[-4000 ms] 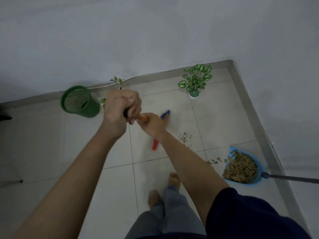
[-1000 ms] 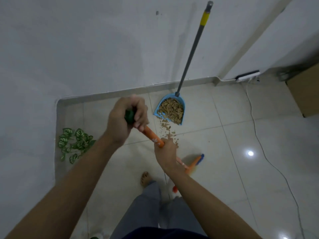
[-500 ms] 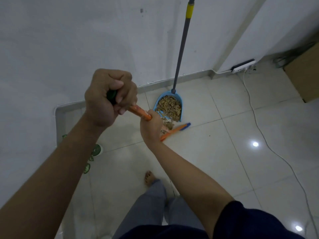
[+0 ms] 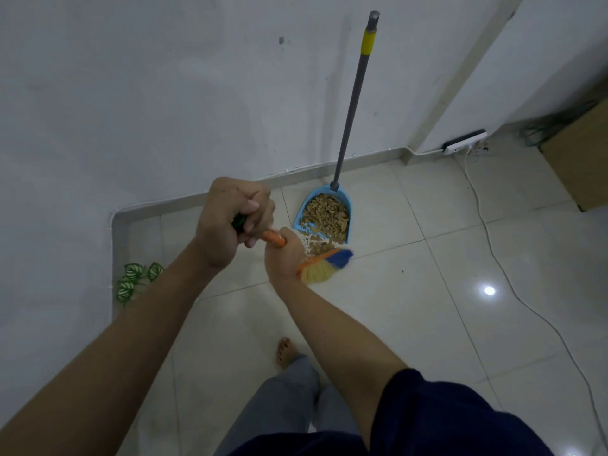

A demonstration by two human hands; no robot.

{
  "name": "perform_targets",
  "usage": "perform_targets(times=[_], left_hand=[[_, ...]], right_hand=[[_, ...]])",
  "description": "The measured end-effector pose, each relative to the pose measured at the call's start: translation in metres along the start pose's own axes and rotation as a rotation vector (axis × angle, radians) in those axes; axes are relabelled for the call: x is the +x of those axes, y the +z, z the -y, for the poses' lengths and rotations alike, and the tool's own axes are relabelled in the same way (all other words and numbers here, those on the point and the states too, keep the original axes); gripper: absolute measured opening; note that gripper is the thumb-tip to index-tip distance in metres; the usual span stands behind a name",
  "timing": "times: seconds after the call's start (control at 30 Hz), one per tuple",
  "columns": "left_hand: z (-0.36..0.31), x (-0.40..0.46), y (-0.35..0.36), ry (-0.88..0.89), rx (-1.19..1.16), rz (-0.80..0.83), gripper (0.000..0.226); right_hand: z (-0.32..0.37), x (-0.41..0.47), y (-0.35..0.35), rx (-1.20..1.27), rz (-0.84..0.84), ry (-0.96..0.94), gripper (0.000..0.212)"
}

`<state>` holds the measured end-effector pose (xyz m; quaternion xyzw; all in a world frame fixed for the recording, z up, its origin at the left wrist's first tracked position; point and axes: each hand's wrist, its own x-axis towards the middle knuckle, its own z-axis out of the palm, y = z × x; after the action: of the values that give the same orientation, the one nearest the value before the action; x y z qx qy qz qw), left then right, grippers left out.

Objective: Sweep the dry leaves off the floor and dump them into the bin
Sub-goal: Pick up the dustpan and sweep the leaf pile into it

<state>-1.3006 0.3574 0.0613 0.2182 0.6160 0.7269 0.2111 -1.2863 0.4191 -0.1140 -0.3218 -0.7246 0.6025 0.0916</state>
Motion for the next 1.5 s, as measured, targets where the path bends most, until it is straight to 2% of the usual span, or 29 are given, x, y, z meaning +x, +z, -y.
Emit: perform_targets(times=[0.2,0.33,0.43,0.53,0.67,0.77,0.9,1.0,1.23,1.37,1.5], left_hand=[[-0.018,0.01,-0.008,0.045,0.033,-0.008,0.022],[-0.045,0.012,-0.016,0.096,-0.004,0.0,0.024],[-0.067,0.009,-0.019,0.143,0.01,0.018,0.028],[-0.084,0.006,-0.024,0.174,0.031,0.017,0.031],[-0.091,-0.004,-0.033,0.235,0.076,0.008,0.031],[-0.082,-0.014,-0.028,0.204,0.104,-0.11,0.03],[-0.053,-0.028,-0.01,0.162,0.074,-0.314,0.03],[-0.036,-0.034,0.001,0.144,0.0,-0.471,0.03],[0.01,-0.006,0.069,0.168,-0.019,-0.703,0.029],[0.008,0.027,0.103,0.227,-0.037,-0.755,0.029],[-0.02,0.039,0.116,0.325,-0.029,-0.753,0.029]], right_hand=[[0.024,0.022,0.014,0.058,-0.135,-0.146,0.041],[0.044,0.011,0.014,0.039,-0.11,-0.174,0.03],[0.059,0.0,0.011,0.007,-0.076,-0.215,0.036],[0.07,-0.008,0.006,-0.051,0.087,-0.275,0.042],[0.089,-0.008,-0.001,-0.28,0.585,-0.236,0.045],[0.087,0.001,0.003,-0.549,0.929,-0.339,0.044],[0.063,0.004,0.004,-0.685,1.186,-0.377,0.045],[0.048,0.011,-0.008,-0.711,1.255,-0.374,0.046],[0.02,0.078,-0.07,-0.799,1.32,-0.46,0.052],[0.036,0.116,-0.102,-0.851,1.301,-0.521,0.049],[0.061,0.119,-0.114,-0.763,1.314,-0.613,0.05]])
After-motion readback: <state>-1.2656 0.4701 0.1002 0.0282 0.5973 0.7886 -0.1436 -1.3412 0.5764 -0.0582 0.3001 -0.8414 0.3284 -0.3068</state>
